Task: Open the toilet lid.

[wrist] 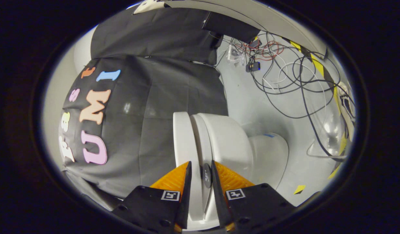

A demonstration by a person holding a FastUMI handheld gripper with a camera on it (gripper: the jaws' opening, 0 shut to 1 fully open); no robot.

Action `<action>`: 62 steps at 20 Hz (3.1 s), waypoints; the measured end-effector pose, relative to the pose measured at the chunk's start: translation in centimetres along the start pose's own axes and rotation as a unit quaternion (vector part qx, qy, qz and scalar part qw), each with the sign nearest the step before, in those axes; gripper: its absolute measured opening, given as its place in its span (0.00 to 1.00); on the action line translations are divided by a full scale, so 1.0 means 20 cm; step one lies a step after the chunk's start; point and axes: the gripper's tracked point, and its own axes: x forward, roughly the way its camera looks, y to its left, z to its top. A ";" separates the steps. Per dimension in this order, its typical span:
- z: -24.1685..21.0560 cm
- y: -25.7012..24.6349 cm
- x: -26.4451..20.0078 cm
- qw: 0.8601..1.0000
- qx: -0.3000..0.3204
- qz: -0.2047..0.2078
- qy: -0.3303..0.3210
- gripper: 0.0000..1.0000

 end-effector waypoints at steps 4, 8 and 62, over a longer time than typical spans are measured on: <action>0.01 -0.01 0.03 1.000 -0.008 -0.006 0.011 0.37; 0.05 -0.10 0.02 1.000 0.009 -0.025 0.010 0.09; -0.81 1.34 -0.46 0.811 -0.528 0.243 0.069 0.11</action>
